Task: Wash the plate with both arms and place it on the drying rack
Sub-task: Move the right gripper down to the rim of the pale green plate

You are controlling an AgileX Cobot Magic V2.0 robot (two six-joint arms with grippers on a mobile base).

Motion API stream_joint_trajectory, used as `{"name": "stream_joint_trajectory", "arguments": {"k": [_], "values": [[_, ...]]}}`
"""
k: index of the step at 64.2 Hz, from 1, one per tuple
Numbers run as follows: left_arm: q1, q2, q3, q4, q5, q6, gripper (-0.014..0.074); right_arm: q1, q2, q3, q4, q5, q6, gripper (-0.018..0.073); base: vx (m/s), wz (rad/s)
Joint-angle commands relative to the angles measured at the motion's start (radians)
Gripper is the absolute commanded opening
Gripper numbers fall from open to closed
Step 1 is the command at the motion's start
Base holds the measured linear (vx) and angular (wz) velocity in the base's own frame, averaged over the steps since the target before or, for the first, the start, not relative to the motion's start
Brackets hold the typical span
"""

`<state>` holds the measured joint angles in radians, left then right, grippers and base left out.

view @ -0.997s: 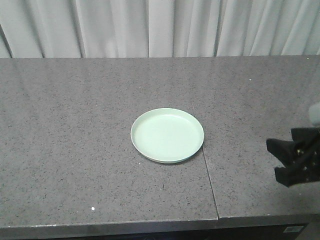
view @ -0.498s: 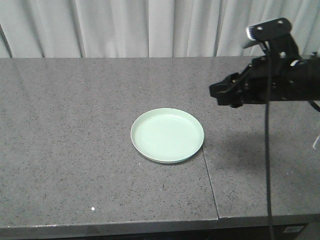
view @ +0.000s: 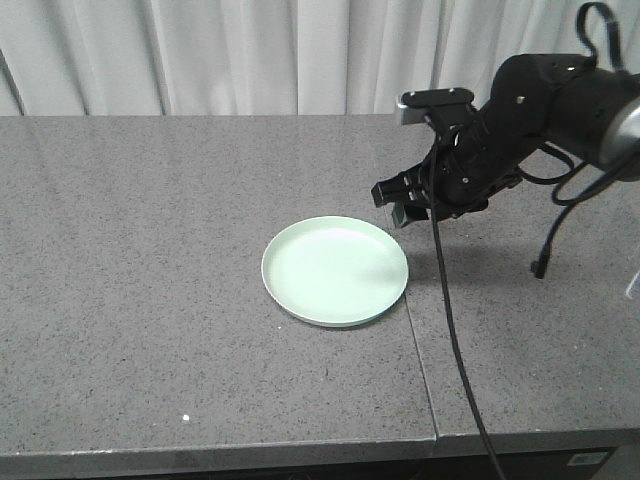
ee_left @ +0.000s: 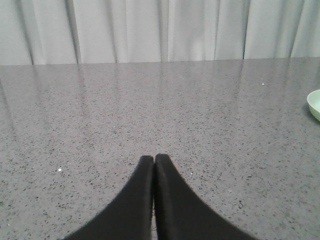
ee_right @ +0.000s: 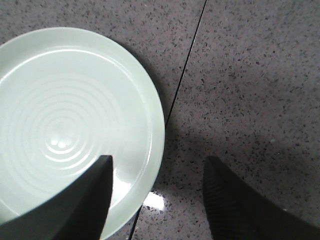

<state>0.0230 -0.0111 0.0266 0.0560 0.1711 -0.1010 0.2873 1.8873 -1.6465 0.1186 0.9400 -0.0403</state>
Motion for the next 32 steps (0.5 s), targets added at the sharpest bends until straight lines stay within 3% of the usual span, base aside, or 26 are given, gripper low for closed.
{"name": "stream_joint_trajectory", "arguments": {"k": [1,32], "values": [[-0.008,-0.016,0.022,-0.009,-0.07,-0.003,-0.0006,-0.004,-0.007,-0.062,-0.01,0.007,0.0,0.04,0.0,0.0],[-0.008,-0.016,0.022,-0.009,-0.07,-0.003,-0.0006,0.013,0.116,-0.102,-0.013,0.071,-0.001,0.04,0.0,0.0]]}}
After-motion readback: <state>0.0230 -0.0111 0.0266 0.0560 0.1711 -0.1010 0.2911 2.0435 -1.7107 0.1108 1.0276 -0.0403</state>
